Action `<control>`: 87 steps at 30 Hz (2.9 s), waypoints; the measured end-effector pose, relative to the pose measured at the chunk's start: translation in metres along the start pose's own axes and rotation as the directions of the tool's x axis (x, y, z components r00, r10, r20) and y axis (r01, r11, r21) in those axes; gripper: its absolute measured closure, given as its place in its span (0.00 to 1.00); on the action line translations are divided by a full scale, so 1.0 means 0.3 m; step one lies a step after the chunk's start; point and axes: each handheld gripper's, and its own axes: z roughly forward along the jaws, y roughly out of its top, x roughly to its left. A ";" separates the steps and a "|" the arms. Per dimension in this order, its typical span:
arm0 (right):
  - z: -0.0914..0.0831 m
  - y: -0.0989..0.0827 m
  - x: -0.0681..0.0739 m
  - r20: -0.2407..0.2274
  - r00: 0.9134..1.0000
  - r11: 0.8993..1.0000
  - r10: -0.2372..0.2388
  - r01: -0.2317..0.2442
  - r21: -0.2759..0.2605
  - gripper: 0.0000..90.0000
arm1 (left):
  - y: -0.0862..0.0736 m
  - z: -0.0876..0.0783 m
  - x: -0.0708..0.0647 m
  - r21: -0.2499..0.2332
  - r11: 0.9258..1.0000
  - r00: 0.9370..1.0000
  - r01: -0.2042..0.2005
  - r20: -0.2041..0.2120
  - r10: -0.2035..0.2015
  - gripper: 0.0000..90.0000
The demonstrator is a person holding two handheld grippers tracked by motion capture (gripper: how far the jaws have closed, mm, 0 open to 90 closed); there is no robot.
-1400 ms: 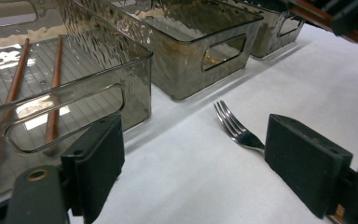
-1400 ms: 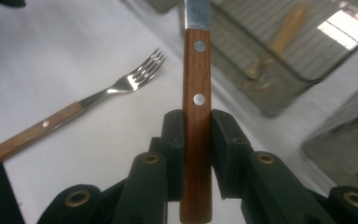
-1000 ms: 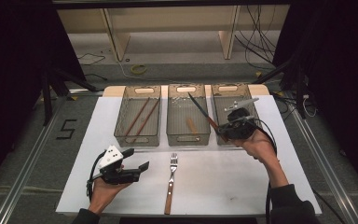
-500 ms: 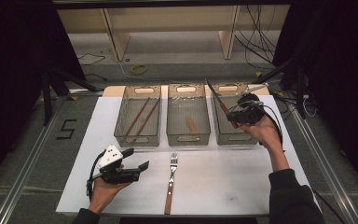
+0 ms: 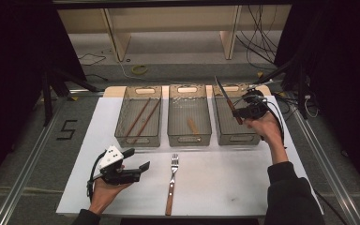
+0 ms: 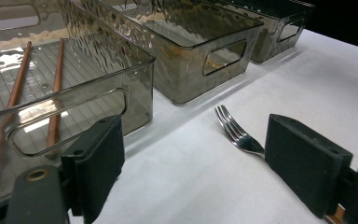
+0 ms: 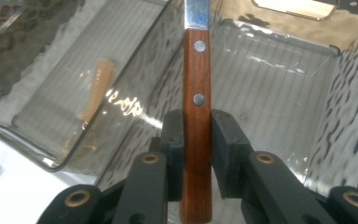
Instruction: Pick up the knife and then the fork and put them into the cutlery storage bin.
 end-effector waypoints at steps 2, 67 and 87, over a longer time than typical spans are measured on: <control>0.006 0.000 -0.006 0.006 1.000 1.000 0.004 -0.004 0.005 0.85 | 0.000 0.000 0.000 0.000 1.000 1.000 0.000 0.000 0.000 0.21; -0.055 -0.099 0.255 -0.170 0.977 0.987 -0.128 0.108 -0.123 0.42 | 0.002 0.000 0.000 -0.004 1.000 1.000 -0.001 0.000 0.001 0.21; -0.012 -0.280 0.493 -0.359 0.898 0.966 -0.256 0.219 -0.141 0.48 | 0.003 -0.001 -0.001 -0.007 1.000 1.000 -0.003 -0.001 0.003 0.21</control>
